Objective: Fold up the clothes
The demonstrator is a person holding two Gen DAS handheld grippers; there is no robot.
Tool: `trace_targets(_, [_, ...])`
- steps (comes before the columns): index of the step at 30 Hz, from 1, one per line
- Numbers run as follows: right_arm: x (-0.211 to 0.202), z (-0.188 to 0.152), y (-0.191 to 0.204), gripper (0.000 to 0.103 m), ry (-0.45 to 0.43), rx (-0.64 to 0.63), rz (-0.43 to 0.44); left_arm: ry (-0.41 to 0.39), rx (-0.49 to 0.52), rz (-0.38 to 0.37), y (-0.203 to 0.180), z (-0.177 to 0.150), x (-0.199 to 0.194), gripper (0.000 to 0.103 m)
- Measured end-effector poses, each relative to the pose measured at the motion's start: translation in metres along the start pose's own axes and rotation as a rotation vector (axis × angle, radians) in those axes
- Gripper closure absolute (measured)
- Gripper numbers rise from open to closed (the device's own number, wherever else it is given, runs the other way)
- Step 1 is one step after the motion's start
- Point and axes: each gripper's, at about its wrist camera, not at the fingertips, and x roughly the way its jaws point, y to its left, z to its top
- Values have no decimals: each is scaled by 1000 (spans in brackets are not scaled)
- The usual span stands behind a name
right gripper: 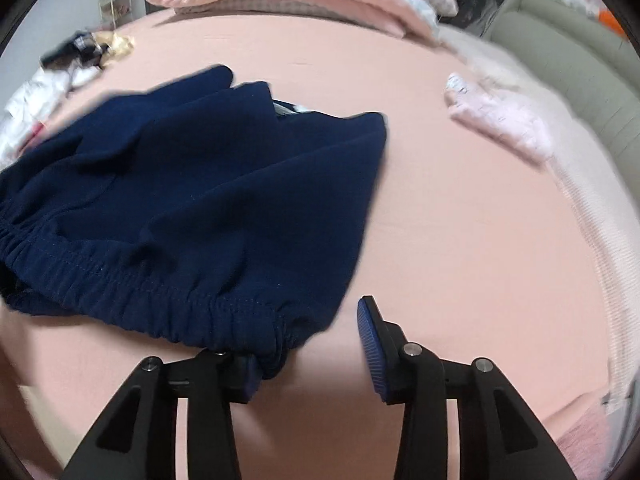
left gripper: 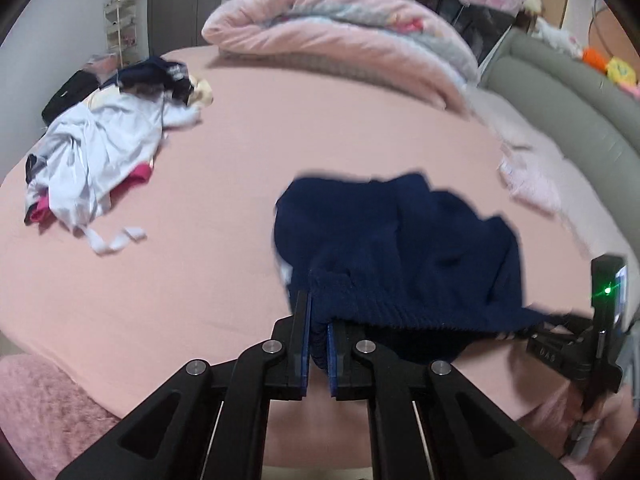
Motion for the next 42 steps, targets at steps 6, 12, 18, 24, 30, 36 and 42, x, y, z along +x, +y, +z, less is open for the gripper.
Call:
trace_targets(6, [-111, 39, -6, 98, -217, 28, 105, -160, 60, -124, -18, 42, -85, 98])
trace_targets(12, [-156, 94, -19, 97, -299, -20, -10, 1, 95, -210, -36, 83, -30, 98])
trace_targets(18, [-208, 152, -40, 97, -423, -1, -37, -296, 157, -243, -68, 170, -99, 97])
trace_targets(24, [-273, 139, -27, 97, -587, -46, -87, -281, 135, -227, -62, 149, -119, 95])
trace_targets(30, [-130, 58, -11, 96, -229, -102, -124, 163, 10, -72, -22, 29, 20, 95])
trace_targets(36, [-36, -11, -8, 86, 55, -96, -88, 376, -12, -119, -12, -30, 63, 88])
trace_targets(42, [-87, -14, -33, 69, 1, -17, 11, 283, 54, -259, -17, -4, 24, 57])
